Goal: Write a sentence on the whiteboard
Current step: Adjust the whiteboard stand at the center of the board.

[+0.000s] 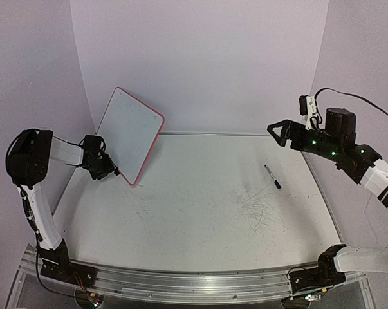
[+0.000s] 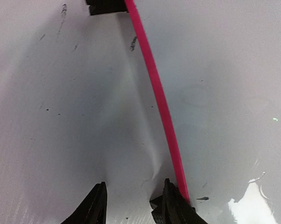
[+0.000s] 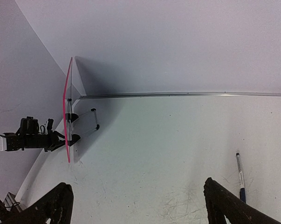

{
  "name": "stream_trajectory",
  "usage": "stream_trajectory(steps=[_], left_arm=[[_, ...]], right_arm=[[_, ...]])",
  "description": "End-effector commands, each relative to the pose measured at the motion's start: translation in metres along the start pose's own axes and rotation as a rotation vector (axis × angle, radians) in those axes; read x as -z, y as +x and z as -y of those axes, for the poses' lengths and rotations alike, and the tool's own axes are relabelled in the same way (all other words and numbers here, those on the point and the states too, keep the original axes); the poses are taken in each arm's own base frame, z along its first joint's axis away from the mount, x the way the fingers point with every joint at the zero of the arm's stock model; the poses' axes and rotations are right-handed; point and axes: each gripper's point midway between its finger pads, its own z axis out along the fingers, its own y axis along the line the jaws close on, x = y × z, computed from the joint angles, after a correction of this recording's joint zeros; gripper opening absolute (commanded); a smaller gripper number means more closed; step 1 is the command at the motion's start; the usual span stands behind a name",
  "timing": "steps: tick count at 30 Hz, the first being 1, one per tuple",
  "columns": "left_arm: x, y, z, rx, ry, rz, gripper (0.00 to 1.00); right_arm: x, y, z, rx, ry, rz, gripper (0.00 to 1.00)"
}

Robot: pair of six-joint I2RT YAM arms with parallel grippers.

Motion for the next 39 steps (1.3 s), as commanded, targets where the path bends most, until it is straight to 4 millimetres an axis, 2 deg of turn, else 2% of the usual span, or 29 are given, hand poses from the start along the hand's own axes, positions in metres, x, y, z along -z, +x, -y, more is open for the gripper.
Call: stream_trajectory(steps=[1,5,10,12,15,19,23,26,29,32,39], left_arm=[[-0.002,0.03,0.049,-0.095,0.113,-0.083,0.43],[0.002,0.041,0.064,-0.094,0.135,-0.096,0.43],[0.006,0.062,0.094,-0.121,0.187,-0.129,0.44],[0.01,0.067,0.096,-0.12,0.196,-0.136,0.45],[0.022,0.066,0.091,-0.157,0.19,-0.108,0.56],[0.045,0.051,0.087,-0.286,0.173,-0.017,0.76],[0.045,0.041,0.089,-0.434,0.135,-0.008,0.83],[0.036,0.036,0.09,-0.538,0.123,-0.008,0.82],[0.024,0.038,0.091,-0.641,0.128,-0.025,0.72],[0.022,0.04,0.101,-0.729,0.181,-0.03,0.65],[0.011,0.044,0.107,-0.819,0.217,-0.037,0.59]], right_arm=[[0.002,-0.011,-0.004,0.002,-0.014,0.046,0.98],[0.0,-0.011,-0.005,0.004,-0.016,0.044,0.98],[-0.005,-0.009,-0.005,-0.001,-0.024,0.033,0.98],[-0.006,-0.009,-0.006,-0.004,-0.028,0.031,0.98],[-0.004,-0.008,-0.006,-0.005,-0.032,0.032,0.98],[0.0,-0.01,-0.005,-0.001,-0.023,0.045,0.98],[-0.002,-0.009,-0.006,-0.001,-0.029,0.04,0.98],[-0.002,-0.009,-0.008,-0.006,-0.04,0.037,0.98],[0.002,-0.01,-0.01,-0.008,-0.046,0.046,0.98],[0.008,-0.013,-0.012,-0.008,-0.052,0.06,0.98],[0.013,-0.011,-0.01,-0.007,-0.045,0.068,0.98]])
